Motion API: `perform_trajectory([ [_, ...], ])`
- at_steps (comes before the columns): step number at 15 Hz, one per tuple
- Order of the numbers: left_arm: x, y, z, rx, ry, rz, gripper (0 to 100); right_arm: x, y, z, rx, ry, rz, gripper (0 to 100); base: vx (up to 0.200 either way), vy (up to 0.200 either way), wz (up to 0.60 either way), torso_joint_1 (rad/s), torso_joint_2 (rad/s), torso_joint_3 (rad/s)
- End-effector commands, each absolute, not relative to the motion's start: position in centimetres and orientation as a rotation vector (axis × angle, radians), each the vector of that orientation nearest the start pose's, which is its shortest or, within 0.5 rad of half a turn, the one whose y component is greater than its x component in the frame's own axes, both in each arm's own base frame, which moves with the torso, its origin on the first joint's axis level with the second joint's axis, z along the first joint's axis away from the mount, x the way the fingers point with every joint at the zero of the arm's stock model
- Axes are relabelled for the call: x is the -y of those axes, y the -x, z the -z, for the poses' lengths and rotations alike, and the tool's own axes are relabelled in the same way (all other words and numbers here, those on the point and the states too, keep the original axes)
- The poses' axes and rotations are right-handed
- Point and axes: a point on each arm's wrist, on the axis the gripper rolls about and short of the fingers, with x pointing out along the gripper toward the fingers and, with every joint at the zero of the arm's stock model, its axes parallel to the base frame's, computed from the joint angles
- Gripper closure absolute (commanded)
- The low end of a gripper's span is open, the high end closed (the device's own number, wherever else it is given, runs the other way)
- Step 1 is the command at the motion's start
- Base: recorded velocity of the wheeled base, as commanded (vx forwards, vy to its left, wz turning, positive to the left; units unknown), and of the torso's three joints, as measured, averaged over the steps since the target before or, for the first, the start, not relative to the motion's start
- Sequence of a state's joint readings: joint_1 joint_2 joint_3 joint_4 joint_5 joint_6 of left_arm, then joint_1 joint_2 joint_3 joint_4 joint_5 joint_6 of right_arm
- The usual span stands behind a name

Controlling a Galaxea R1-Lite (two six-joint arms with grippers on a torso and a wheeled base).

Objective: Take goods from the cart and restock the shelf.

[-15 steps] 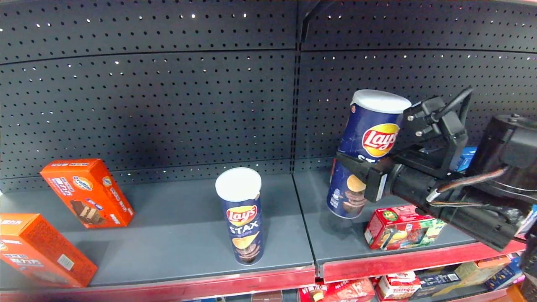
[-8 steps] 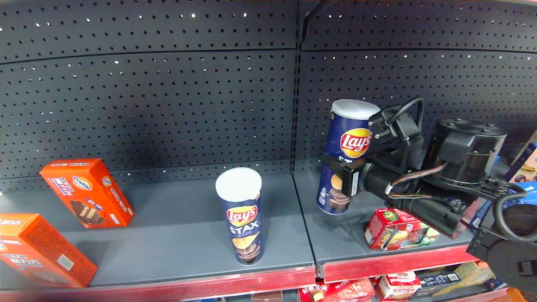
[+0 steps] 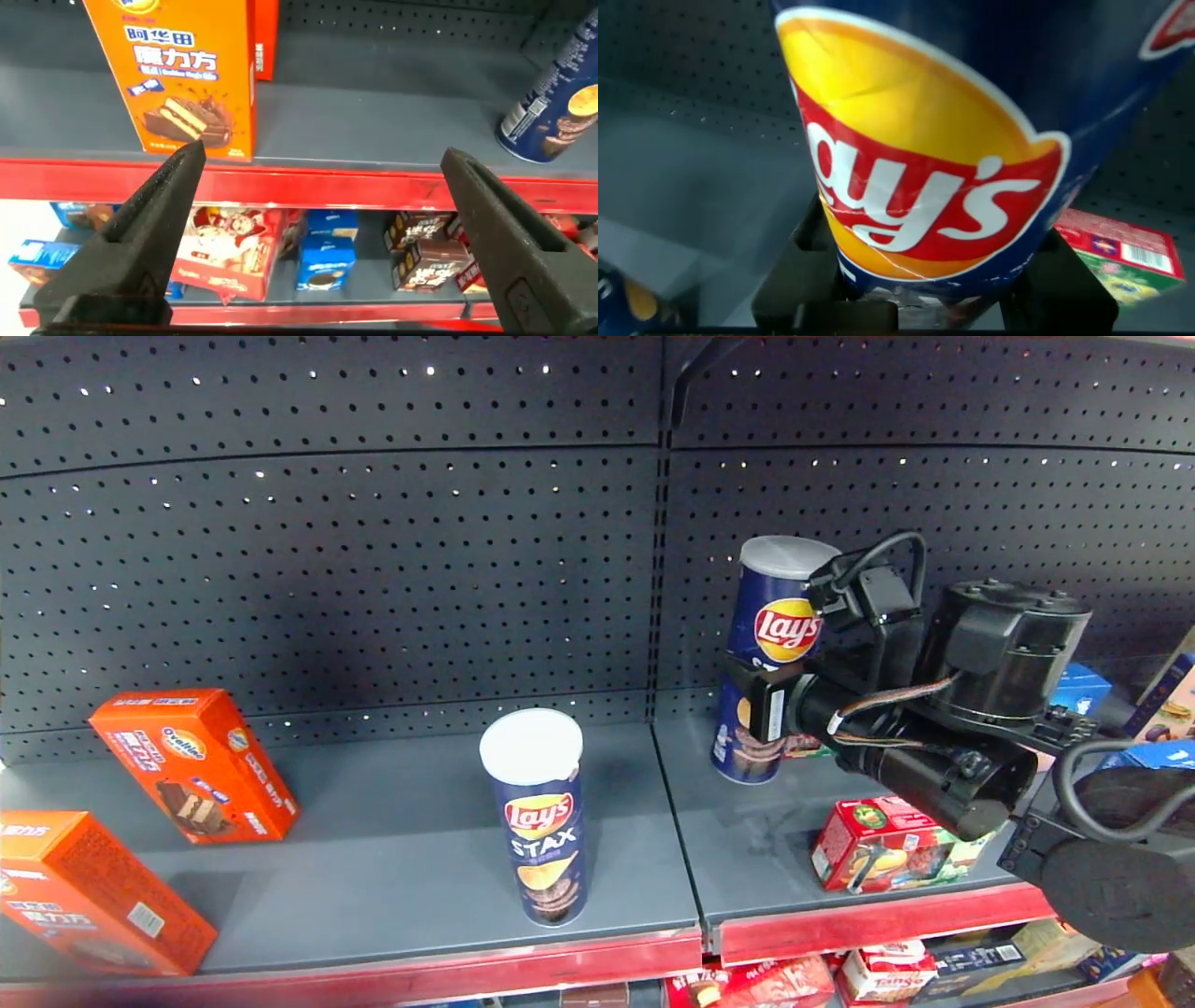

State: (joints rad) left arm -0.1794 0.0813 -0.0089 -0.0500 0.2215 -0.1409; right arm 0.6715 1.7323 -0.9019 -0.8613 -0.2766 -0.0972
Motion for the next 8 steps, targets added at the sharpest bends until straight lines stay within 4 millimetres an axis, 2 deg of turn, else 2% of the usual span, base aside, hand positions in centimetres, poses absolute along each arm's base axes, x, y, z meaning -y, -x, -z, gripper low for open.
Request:
perform_trajectory([
  [1, -0.79, 1.57, -8.5, -0.024, 0.143, -0.043, 0, -19.81, -25.88, -22.16, 0.048, 0.082, -0.397, 100, 0.0, 0.0, 0.0, 0.0, 0.0, 0.0],
  [2, -0.79, 1.58, -8.51, -0.025, 0.157, -0.045, 0, -19.84, -25.91, -22.12, 0.046, 0.084, -0.4, 100, 0.0, 0.0, 0.0, 0.0, 0.0, 0.0],
  [5, -0.79, 1.59, -8.54, -0.025, 0.163, -0.045, 0, -19.92, -25.91, -22.07, 0.042, 0.086, -0.408, 100, 0.0, 0.0, 0.6, 0.004, 0.01, 0.004],
  [8, -0.79, 1.59, -8.54, -0.025, 0.164, -0.044, 0, -19.61, -25.92, -21.85, 0.04, 0.085, -0.399, 100, 0.0, 0.0, 0.0, 0.0, 0.0, 0.0],
])
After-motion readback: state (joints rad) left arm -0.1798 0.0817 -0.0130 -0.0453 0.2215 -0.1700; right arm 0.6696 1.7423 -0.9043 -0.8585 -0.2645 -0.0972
